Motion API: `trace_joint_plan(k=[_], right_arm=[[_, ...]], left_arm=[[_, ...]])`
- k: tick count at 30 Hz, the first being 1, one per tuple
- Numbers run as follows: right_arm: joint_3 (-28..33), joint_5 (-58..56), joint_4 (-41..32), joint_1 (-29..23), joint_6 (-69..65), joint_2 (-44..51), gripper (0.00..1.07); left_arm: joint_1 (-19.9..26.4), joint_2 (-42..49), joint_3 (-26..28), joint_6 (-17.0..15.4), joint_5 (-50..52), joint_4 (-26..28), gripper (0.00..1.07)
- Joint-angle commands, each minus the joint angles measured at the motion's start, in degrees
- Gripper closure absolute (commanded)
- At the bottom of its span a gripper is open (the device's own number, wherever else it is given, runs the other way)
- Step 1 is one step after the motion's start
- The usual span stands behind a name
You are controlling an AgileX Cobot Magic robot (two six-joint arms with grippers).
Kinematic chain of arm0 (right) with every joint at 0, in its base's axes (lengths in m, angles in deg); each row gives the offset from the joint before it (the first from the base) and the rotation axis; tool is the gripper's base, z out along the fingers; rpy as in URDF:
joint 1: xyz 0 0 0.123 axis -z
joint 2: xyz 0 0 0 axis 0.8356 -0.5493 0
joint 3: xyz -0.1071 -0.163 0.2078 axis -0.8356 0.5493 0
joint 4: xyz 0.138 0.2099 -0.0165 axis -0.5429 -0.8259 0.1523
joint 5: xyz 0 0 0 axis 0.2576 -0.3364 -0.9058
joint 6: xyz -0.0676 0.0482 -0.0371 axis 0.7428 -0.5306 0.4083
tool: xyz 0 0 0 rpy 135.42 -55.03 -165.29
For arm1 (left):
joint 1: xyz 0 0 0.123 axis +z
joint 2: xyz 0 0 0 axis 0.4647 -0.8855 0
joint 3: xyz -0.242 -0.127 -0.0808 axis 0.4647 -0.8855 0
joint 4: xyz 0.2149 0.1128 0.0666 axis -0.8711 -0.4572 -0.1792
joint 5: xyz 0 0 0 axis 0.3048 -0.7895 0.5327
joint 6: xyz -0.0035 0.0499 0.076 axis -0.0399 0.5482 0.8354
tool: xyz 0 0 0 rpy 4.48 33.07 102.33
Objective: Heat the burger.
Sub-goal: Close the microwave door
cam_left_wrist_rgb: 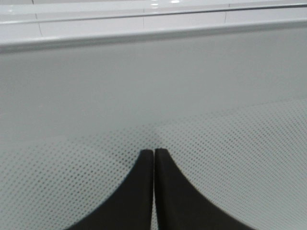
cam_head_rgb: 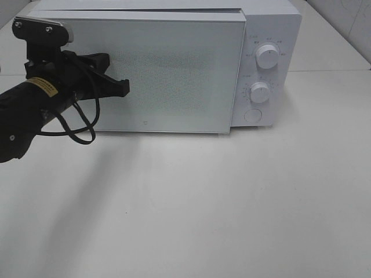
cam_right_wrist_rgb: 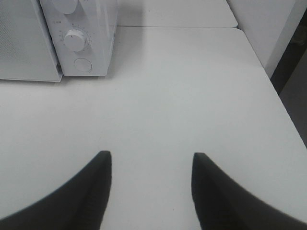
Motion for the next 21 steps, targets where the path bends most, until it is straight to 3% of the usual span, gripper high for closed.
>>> trace_joint_plan(k=[1,12,21], right_arm=[[0.1,0.5,0.3,0.0,-0.2,1.7,0.57],[0.1,0.5,0.3,0.0,-0.2,1.7,0.57],[0.1,0.5,0.3,0.0,-0.2,1.7,0.57]], left_arm=[[-0.6,-0.2,3.7,4.3,1.7,6.0,1.06],[-2.2,-3.6,8.0,4.5,1.7,8.0,1.06],[-3.7,-7.5,17.4,5.2,-5.0,9.4,1.06]])
